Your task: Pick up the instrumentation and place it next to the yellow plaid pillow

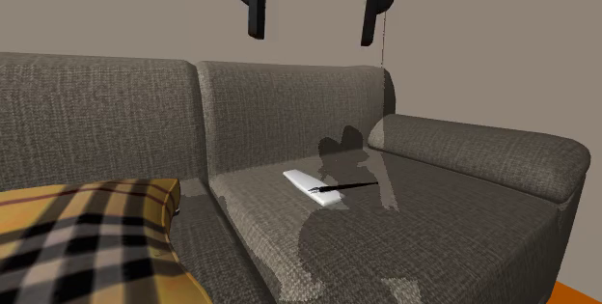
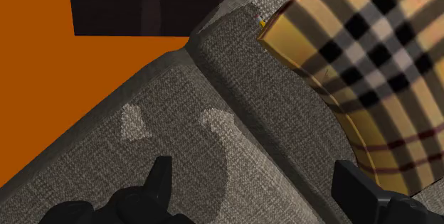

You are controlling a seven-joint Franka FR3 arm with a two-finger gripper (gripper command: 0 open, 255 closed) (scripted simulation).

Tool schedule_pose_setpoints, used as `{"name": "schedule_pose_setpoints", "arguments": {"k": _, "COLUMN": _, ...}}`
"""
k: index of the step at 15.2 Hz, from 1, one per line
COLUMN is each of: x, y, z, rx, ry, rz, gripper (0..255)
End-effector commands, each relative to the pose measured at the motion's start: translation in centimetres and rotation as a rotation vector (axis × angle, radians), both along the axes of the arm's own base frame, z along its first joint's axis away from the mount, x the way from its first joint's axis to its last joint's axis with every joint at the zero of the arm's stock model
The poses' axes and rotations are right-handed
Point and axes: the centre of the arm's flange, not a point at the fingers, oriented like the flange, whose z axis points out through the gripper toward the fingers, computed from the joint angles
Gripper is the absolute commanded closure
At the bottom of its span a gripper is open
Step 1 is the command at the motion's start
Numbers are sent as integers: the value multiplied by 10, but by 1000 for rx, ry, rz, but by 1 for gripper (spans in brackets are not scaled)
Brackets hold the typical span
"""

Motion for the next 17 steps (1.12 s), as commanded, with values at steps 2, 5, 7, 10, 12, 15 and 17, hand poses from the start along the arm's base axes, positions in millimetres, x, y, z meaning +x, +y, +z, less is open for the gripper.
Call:
{"name": "schedule_pose_setpoints", "arguments": {"k": 2, "x": 11, "y": -2, "z": -7, "rx": -3, "ry": 0, "rz": 21, "gripper": 0}}
{"name": "schedule_pose_setpoints", "arguments": {"k": 5, "x": 44, "y": -7, "z": -29, "rx": -11, "ry": -2, "rz": 82, "gripper": 0}}
{"name": "schedule_pose_setpoints", "arguments": {"k": 7, "x": 66, "y": -9, "z": -44, "rx": -17, "ry": -2, "rz": 124, "gripper": 0}}
{"name": "schedule_pose_setpoints", "arguments": {"k": 10, "x": 99, "y": -11, "z": -66, "rx": -25, "ry": -3, "rz": 186, "gripper": 0}}
{"name": "schedule_pose_setpoints", "arguments": {"k": 12, "x": 122, "y": -11, "z": -80, "rx": -31, "ry": -4, "rz": 227, "gripper": 0}}
{"name": "schedule_pose_setpoints", "arguments": {"k": 15, "x": 155, "y": -9, "z": -102, "rx": -39, "ry": -5, "rz": 289, "gripper": 0}}
{"name": "schedule_pose_setpoints", "arguments": {"k": 17, "x": 177, "y": -8, "z": -116, "rx": -45, "ry": -6, "rz": 330, "gripper": 0}}
